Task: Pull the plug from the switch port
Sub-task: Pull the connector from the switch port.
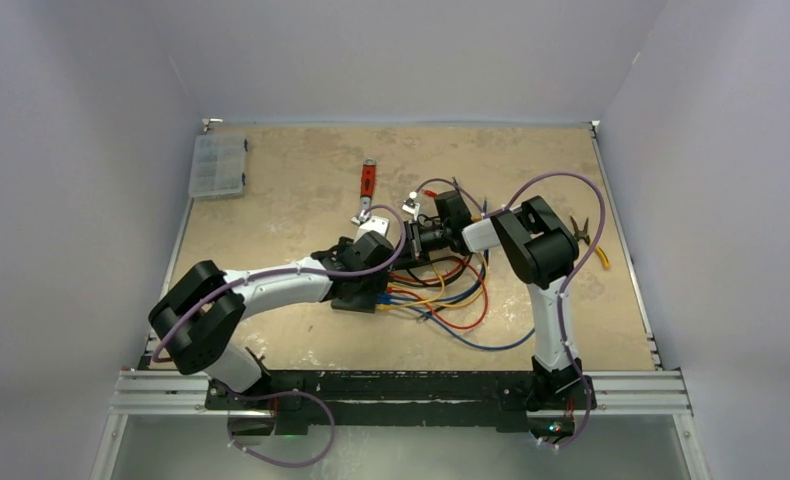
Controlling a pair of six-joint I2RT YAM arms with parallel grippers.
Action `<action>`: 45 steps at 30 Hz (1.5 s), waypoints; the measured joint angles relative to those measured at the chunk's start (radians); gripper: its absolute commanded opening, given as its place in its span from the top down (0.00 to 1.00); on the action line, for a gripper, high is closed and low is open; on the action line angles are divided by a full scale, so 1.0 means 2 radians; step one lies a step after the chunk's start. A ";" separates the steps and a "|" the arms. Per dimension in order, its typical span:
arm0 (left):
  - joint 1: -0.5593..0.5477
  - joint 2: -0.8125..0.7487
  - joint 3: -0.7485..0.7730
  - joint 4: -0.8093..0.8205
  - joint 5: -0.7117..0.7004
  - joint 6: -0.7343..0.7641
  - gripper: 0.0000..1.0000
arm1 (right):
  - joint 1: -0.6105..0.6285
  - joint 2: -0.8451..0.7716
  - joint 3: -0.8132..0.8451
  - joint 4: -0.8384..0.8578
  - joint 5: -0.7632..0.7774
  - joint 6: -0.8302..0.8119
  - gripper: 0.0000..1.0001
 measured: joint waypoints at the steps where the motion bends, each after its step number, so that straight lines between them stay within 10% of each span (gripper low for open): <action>1: -0.001 0.003 0.003 -0.001 -0.003 0.000 0.31 | 0.000 -0.001 0.000 -0.001 0.001 -0.001 1.00; 45: -0.016 0.023 0.008 0.021 -0.028 -0.028 0.45 | -0.020 -0.130 -0.057 -0.126 0.166 -0.124 1.00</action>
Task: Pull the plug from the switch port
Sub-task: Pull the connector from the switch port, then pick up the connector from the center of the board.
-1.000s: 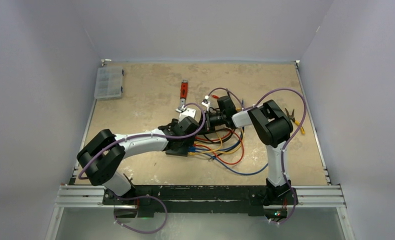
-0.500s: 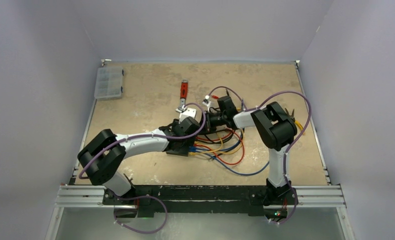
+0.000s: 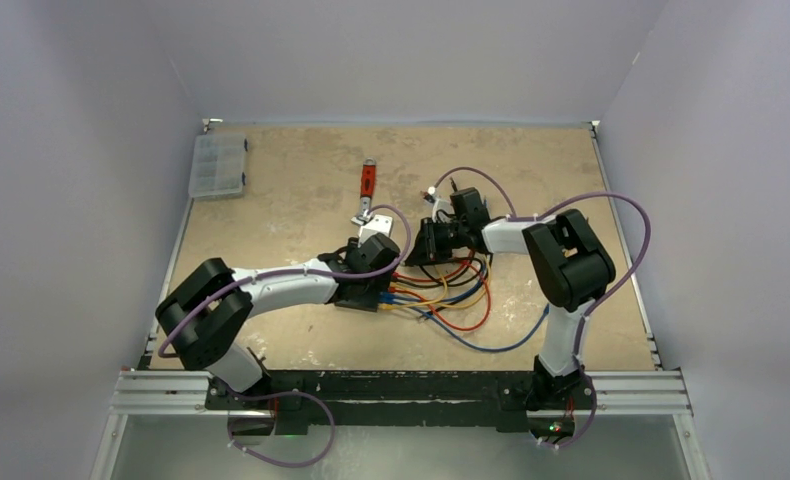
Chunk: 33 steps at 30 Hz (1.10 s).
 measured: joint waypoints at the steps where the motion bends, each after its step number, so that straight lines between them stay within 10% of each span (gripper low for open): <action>1: 0.000 -0.001 -0.001 0.001 0.001 0.000 0.43 | 0.000 -0.002 0.000 -0.003 0.002 -0.002 1.00; 10: 0.006 -0.010 -0.001 0.017 0.045 0.012 0.19 | 0.000 -0.007 0.003 -0.011 0.006 -0.011 0.96; 14: 0.020 -0.013 0.009 0.007 0.086 0.015 0.17 | 0.000 -0.016 0.012 -0.019 0.022 -0.019 0.64; 22: 0.097 -0.057 0.002 0.059 0.216 -0.002 0.16 | 0.000 -0.074 0.023 -0.033 0.065 -0.037 0.33; 33: 0.186 -0.093 -0.064 0.203 0.374 -0.077 0.16 | 0.000 -0.155 0.021 -0.083 0.184 -0.062 0.27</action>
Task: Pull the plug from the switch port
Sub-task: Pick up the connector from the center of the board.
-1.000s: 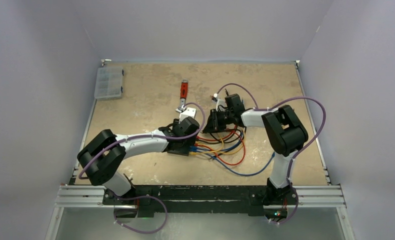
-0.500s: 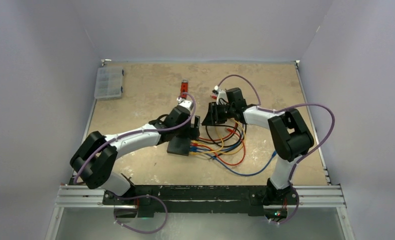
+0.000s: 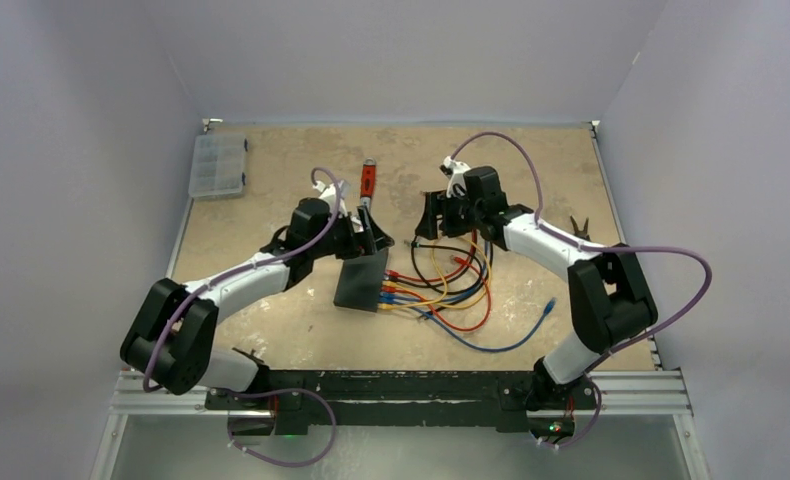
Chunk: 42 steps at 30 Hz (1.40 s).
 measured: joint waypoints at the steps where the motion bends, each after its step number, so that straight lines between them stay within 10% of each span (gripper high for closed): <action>1: 0.008 0.000 -0.008 0.009 0.010 -0.007 0.16 | 0.000 -0.001 -0.002 -0.006 0.010 -0.001 0.28; 14: 0.156 -0.025 -0.085 0.081 0.110 -0.065 0.17 | 0.000 -0.015 -0.044 -0.069 0.092 -0.005 0.48; 42: 0.165 -0.002 0.077 -0.184 0.038 0.185 0.17 | 0.020 0.026 -0.044 -0.074 0.160 -0.012 0.57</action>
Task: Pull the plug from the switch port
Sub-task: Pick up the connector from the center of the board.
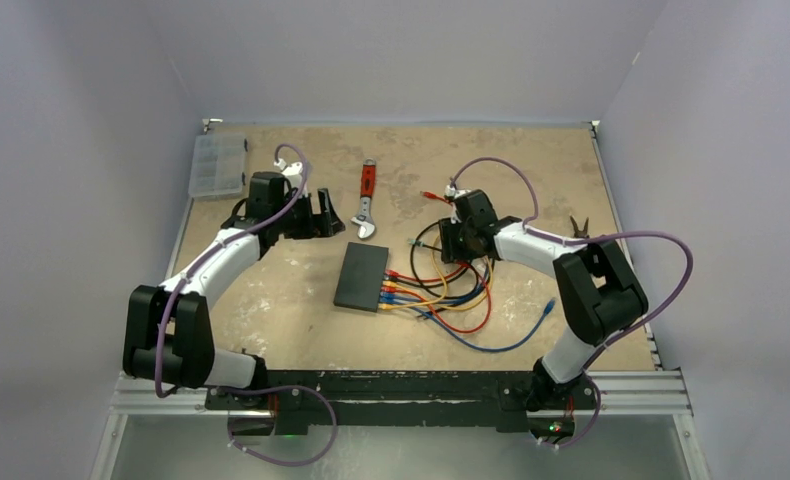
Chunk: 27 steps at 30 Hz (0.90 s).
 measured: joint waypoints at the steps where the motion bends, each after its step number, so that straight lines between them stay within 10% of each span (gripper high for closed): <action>1: 0.000 0.002 0.003 -0.005 -0.003 0.006 0.17 | 0.001 0.002 0.000 0.000 0.002 -0.001 0.64; 7: 0.000 0.008 0.017 -0.025 -0.029 0.030 0.18 | 0.005 0.008 0.002 -0.002 0.011 -0.005 0.99; 27: 0.000 0.009 0.017 -0.045 -0.076 0.037 0.18 | 0.006 -0.096 0.079 -0.053 0.017 0.012 1.00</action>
